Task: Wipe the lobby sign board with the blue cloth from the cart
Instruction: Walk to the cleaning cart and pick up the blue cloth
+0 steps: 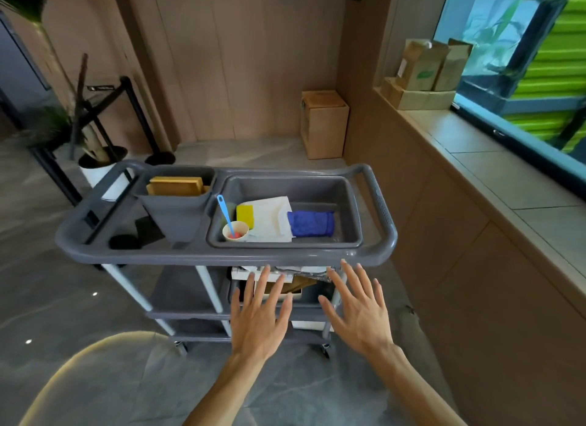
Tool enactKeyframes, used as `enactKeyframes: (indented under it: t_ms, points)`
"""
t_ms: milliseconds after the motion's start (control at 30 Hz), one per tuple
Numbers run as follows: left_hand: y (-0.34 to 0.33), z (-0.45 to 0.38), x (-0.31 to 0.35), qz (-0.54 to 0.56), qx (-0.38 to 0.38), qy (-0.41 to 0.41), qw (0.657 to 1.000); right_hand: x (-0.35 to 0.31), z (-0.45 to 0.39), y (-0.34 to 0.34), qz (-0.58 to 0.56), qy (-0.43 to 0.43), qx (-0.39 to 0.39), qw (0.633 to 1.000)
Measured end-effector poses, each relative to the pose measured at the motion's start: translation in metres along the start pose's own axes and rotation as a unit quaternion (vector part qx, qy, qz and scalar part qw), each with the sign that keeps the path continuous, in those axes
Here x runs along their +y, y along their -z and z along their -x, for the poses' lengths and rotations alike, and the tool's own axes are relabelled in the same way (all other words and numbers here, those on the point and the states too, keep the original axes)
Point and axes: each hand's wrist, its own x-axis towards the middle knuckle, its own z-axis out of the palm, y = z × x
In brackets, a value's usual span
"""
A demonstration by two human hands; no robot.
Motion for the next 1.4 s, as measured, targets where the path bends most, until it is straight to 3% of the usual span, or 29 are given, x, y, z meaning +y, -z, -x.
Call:
enactKeyframes:
  t_ms: [633,900,1233,1400]
  points:
    - [-0.031,-0.192,0.006,-0.029,-0.007,-0.010,1.000,0.044,-0.184,-0.025,-0.046,0.004,-0.026,0.999]
    - [-0.049,-0.292,-0.011,0.002,-0.009,-0.038,0.999,0.039,-0.278,-0.050,-0.026,-0.039,-0.009,0.999]
    - [-0.080,-0.368,-0.037,0.020,-0.083,-0.054,0.995,0.041,-0.344,-0.071,-0.040,-0.081,-0.059,0.994]
    - [-0.107,-0.395,-0.046,0.046,-0.081,-0.062,0.994,0.053,-0.364,-0.082,-0.074,-0.098,-0.088,0.988]
